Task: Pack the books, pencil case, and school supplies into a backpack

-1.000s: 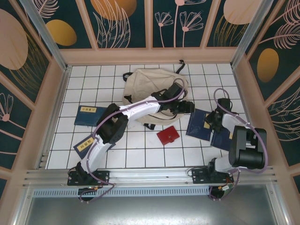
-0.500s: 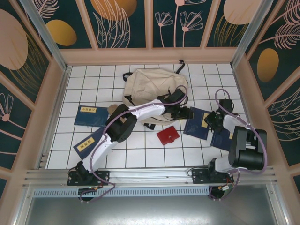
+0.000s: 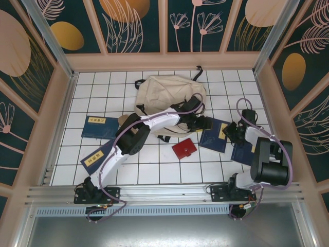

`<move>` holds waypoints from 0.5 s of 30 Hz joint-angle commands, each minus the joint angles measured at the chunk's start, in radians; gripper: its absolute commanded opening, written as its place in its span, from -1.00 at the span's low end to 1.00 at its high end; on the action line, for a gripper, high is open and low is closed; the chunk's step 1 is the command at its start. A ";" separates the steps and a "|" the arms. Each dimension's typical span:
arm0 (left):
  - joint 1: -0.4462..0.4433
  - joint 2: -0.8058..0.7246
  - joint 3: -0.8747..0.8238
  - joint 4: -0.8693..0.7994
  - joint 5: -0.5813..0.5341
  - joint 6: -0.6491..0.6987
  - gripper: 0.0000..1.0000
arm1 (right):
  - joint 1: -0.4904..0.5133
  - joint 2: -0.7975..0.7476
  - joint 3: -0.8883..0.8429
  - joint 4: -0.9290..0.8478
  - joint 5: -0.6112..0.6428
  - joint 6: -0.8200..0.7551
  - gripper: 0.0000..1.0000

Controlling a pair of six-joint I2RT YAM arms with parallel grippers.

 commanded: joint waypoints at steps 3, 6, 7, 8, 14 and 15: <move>0.003 0.001 -0.008 0.058 0.077 0.054 0.04 | 0.029 0.035 -0.043 0.067 -0.245 0.014 -0.43; 0.006 -0.014 -0.017 0.116 0.126 0.067 -0.01 | 0.029 0.036 -0.043 0.083 -0.284 0.014 -0.44; 0.006 -0.014 -0.014 0.124 0.136 0.070 -0.03 | 0.029 0.035 -0.043 0.085 -0.285 0.015 -0.44; 0.006 -0.015 -0.013 0.135 0.145 0.074 -0.11 | 0.028 0.033 -0.043 0.086 -0.286 0.015 -0.44; 0.009 -0.035 -0.037 0.170 0.168 0.088 -0.28 | 0.024 0.023 -0.044 0.075 -0.259 0.014 -0.44; 0.009 -0.044 -0.057 0.202 0.190 0.074 -0.32 | 0.023 0.024 -0.044 0.077 -0.257 0.016 -0.44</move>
